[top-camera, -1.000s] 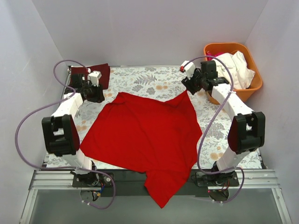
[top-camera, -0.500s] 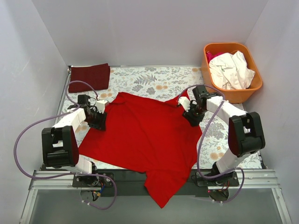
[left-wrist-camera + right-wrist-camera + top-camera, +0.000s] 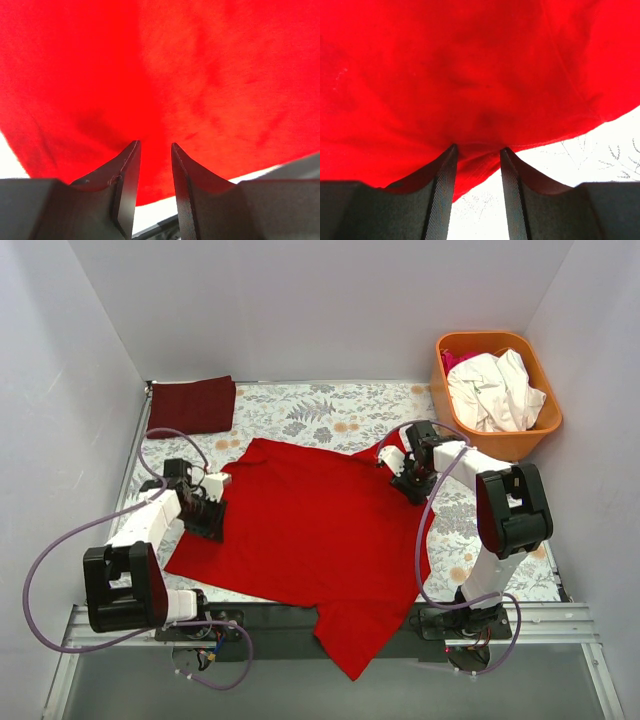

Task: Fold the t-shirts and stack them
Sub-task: Flatten the tshirt out, then fold the tshirt

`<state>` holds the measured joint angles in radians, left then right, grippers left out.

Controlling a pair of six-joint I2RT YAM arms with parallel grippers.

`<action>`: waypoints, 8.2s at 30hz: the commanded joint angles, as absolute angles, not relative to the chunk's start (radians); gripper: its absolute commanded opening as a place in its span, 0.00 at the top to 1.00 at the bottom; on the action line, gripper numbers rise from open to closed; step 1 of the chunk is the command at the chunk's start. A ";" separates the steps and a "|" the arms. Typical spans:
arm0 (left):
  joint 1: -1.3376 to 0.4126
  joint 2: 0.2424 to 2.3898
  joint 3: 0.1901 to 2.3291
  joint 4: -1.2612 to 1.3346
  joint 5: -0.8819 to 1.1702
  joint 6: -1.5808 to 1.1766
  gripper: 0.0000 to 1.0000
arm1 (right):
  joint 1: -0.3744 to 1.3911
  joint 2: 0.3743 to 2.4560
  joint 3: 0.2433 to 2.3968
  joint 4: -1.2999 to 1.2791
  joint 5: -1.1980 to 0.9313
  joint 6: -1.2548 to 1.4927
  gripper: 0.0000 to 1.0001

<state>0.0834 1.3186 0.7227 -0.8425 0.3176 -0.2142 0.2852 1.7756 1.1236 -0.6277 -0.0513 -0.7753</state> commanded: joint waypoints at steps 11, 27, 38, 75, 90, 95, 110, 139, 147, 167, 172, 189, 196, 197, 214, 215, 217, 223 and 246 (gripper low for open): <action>-0.043 1.685 1.323 -0.599 0.485 -0.416 0.65 | 0.287 1.660 1.261 -0.709 -0.215 -0.670 0.52; -0.186 2.031 1.534 -0.472 0.216 -0.537 0.63 | 0.298 1.710 1.169 -0.738 -0.209 -0.611 0.56; -0.193 2.052 1.517 -0.480 0.225 -0.534 0.67 | 0.296 1.801 1.158 -0.680 -0.161 -0.617 0.57; -0.224 2.083 1.537 -0.503 0.028 -0.485 0.71 | 0.290 1.867 1.147 -0.597 -0.051 -0.650 0.58; -0.209 2.028 1.621 -0.480 0.014 -0.428 0.97 | 0.290 1.871 1.140 -0.594 -0.048 -0.661 0.57; -0.180 2.051 1.669 -0.494 -0.015 -0.381 0.98 | 0.290 1.868 1.141 -0.595 -0.051 -0.660 0.57; -0.118 2.141 1.703 -0.500 -0.012 -0.302 0.96 | 0.282 1.772 1.377 -0.666 -0.181 -0.638 0.53; -0.114 2.154 1.709 -0.502 0.034 -0.331 0.95 | 0.391 2.137 1.693 -0.727 -0.196 -0.603 0.77; -0.114 2.152 1.695 -0.500 0.040 -0.334 0.95 | 0.391 2.210 1.853 -0.716 -0.160 -0.575 0.76; -0.092 2.177 1.740 -0.523 0.029 -0.347 0.95 | 0.388 2.283 2.057 -0.470 -0.083 -0.546 0.64; -0.084 2.178 1.746 -0.523 0.034 -0.354 0.95 | 0.382 2.116 1.863 -0.396 -0.083 -0.566 0.55; -0.038 2.186 1.736 -0.546 0.089 -0.402 0.95 | 0.338 1.982 1.497 -0.538 -0.005 -0.607 0.62; -0.028 2.187 1.752 -0.561 0.101 -0.402 0.95 | 0.281 2.120 1.597 -0.537 0.043 -0.638 0.62; -0.028 2.189 1.756 -0.561 0.106 -0.403 0.95 | 0.269 2.159 1.639 -0.537 0.046 -0.640 0.62; -0.020 2.227 1.856 -0.634 0.144 -0.439 0.96 | 0.198 2.179 1.941 -0.597 -0.204 -0.416 0.43; -0.020 2.227 1.855 -0.634 0.146 -0.439 0.96 | 0.187 2.159 1.912 -0.604 -0.244 -0.396 0.42; -0.020 2.227 1.853 -0.634 0.150 -0.439 0.96 | 0.180 2.120 1.835 -0.607 -0.264 -0.352 0.41; -0.020 2.224 1.850 -0.635 0.164 -0.451 0.95 | 0.172 2.125 1.767 -0.624 -0.247 -0.316 0.40; -0.020 2.226 1.838 -0.624 0.160 -0.443 0.95 | 0.160 2.295 1.769 -0.581 -0.251 -0.271 0.69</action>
